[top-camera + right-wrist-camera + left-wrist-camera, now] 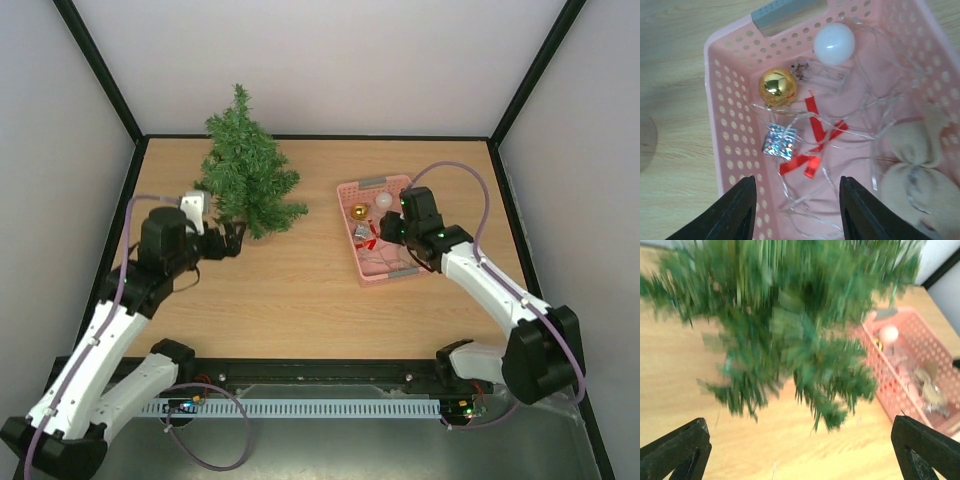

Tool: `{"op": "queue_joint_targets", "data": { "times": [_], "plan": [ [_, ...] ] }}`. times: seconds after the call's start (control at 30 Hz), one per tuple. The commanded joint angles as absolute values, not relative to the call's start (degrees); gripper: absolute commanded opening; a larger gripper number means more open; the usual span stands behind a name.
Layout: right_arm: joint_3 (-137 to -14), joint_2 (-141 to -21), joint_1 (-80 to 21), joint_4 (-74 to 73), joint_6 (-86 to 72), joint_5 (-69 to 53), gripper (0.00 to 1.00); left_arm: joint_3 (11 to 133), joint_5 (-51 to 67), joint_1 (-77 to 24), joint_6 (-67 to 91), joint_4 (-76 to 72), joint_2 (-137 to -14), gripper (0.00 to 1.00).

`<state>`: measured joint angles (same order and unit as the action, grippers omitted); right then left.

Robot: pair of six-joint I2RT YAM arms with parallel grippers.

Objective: Decorate the small christmas tree
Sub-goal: Pick up the decoration item from the storage box.

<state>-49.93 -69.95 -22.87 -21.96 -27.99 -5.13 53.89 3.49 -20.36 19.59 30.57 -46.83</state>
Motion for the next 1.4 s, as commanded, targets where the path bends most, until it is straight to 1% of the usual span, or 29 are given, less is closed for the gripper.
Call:
{"op": "queue_joint_targets", "data": {
  "times": [0.0,0.13,0.27,0.43,0.57,0.7,0.77,0.87,0.97,1.03,1.23,1.37],
  "plan": [
    [-49.5,-74.3,-23.0,-12.9,-34.2,-8.5,0.43,43.7,9.9,-20.5,20.4,24.1,-39.0,1.00],
    [-49.0,-78.2,-23.0,-6.6,-40.1,-7.5,0.43,36.8,11.0,-20.3,20.4,18.5,-34.5,1.00],
    [-51.0,-83.1,-23.0,-4.6,-39.9,-2.7,0.42,38.1,12.4,-20.2,19.0,18.4,-34.9,1.00],
    [-54.8,-90.3,-22.9,-5.6,-40.8,-3.1,0.41,38.4,11.9,-19.4,18.3,20.2,-36.1,1.00],
    [-54.2,-93.4,-22.9,-3.1,-44.9,-1.5,0.40,38.2,13.1,-18.9,18.1,19.8,-36.0,1.00],
    [-55.4,-96.7,-22.7,-3.3,-46.1,0.0,0.37,38.1,13.4,-18.8,18.1,19.9,-35.7,1.00],
    [-55.9,-97.7,-22.6,-3.3,-46.1,0.6,0.33,38.0,13.3,-18.9,18.1,19.9,-35.3,1.00],
    [-56.2,-97.4,-22.5,-3.3,-45.3,0.9,0.18,37.9,12.7,-18.8,18.2,20.0,-34.6,1.00],
    [-56.5,-95.7,-22.5,-4.3,-44.2,2.4,0.08,37.8,12.3,-18.7,18.3,20.0,-34.1,1.00],
    [-56.7,-93.8,-22.5,-5.8,-43.1,4.4,0.02,37.6,12.2,-18.8,18.3,20.0,-33.9,1.00],
    [-58.2,-85.4,-22.5,-11.1,-38.4,9.1,0.02,37.5,12.0,-18.7,18.4,19.9,-33.8,1.00],
    [-60.1,-79.1,-22.5,-14.8,-34.4,10.0,0.02,37.6,12.5,-18.7,18.4,19.8,-33.9,1.00]
  ]
}}
